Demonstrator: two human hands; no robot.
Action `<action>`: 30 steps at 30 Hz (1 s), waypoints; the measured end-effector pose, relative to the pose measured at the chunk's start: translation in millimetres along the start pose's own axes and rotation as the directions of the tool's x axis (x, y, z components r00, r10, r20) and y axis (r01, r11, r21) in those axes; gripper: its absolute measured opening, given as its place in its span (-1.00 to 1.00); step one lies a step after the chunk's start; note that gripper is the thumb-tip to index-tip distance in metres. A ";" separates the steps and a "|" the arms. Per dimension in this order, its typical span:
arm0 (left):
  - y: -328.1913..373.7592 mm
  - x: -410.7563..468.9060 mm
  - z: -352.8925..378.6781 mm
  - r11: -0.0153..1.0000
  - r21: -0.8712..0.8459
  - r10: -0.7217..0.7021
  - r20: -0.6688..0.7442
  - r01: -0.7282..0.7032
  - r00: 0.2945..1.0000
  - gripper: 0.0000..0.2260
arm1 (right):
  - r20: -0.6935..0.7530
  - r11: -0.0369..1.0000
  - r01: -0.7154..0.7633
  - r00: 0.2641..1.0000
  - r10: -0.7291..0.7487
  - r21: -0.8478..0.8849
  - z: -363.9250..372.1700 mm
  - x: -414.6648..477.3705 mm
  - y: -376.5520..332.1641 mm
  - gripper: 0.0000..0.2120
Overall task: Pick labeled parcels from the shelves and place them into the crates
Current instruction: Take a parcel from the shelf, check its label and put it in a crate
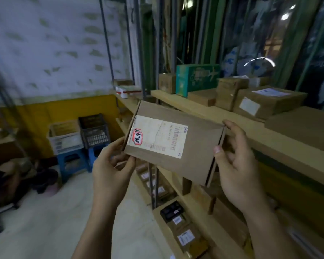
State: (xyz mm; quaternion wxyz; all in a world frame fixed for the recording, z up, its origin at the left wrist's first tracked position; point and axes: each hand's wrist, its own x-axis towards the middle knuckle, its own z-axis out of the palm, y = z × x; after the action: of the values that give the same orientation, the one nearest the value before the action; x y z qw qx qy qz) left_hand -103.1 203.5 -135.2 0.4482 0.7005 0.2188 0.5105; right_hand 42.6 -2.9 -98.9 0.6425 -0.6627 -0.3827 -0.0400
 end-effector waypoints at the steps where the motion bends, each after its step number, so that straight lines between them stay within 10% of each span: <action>1: -7.5 3.8 -16.6 1.000 0.003 -0.009 -0.019 0.009 1.000 -0.51 | 0.024 1.000 -0.003 1.000 0.003 0.010 19.9 1.9 2.2 -0.48; 17: -105.7 28.2 -257.4 0.959 0.153 -0.143 -0.458 0.236 0.877 -0.55 | 0.404 0.974 -0.075 0.915 -0.017 0.212 346.1 32.3 30.4 -0.46; 30: -209.3 194.3 -259.0 0.889 0.314 -0.090 -0.593 0.332 0.800 -0.57 | 0.530 0.962 -0.136 0.848 -0.010 0.235 526.3 184.5 126.3 -0.40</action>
State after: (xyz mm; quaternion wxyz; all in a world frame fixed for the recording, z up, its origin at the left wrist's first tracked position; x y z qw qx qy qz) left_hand -233.1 561.9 -192.6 0.2649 0.5656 0.5196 0.5830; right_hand 12.1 560.5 -192.2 0.5963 -0.5690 -0.5237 0.2154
